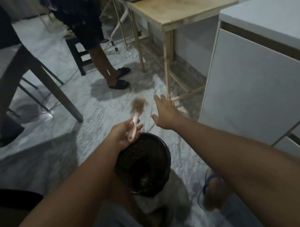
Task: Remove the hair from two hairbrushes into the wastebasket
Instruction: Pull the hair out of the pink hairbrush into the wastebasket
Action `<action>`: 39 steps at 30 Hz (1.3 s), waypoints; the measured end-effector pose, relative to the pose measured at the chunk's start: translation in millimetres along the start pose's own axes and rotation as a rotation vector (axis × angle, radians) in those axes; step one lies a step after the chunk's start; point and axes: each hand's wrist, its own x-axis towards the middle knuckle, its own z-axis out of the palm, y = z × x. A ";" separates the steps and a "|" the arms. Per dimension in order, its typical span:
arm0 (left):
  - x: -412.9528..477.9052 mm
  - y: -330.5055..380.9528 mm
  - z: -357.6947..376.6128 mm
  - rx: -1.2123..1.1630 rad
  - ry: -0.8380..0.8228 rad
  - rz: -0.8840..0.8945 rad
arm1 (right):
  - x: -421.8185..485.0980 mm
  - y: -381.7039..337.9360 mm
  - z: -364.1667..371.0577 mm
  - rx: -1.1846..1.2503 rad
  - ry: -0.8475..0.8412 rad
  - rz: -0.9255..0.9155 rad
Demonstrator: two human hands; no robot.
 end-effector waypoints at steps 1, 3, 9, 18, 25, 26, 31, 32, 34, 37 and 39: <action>0.2 -7.0 -3.6 -0.003 0.044 -0.008 | 0.5 -1.2 3.1 0.004 -0.017 -0.011; -0.9 -18.5 -7.8 -0.010 0.121 -0.015 | 2.5 -3.3 11.1 0.016 -0.047 -0.032; 1.4 -35.6 -24.3 -0.023 0.189 -0.072 | 4.2 -15.9 45.4 0.104 -0.192 -0.072; 30.2 -45.9 -96.7 -0.071 0.153 -0.165 | 28.9 -54.6 104.7 0.243 -0.212 0.018; 57.7 -66.8 -127.8 0.030 0.158 -0.106 | 47.3 -64.0 158.8 0.336 -0.178 -0.017; 59.7 -72.1 -129.9 0.031 0.155 -0.101 | 48.2 -63.2 165.8 0.356 -0.176 -0.041; 74.9 -102.9 -133.2 0.034 0.165 -0.136 | 50.5 -50.1 198.5 0.405 -0.052 -0.105; 78.1 -108.1 -132.2 0.030 0.191 -0.142 | 49.1 -46.1 205.4 0.429 -0.033 -0.086; 83.4 -118.2 -129.5 0.008 0.252 -0.146 | 43.6 -35.3 219.2 0.488 -0.010 -0.038; 89.2 -131.2 -127.9 0.008 0.324 -0.148 | 34.2 -19.6 229.2 0.538 0.051 0.042; 94.7 -136.8 -126.7 0.062 0.362 -0.151 | 28.5 -9.7 231.9 0.533 0.093 0.068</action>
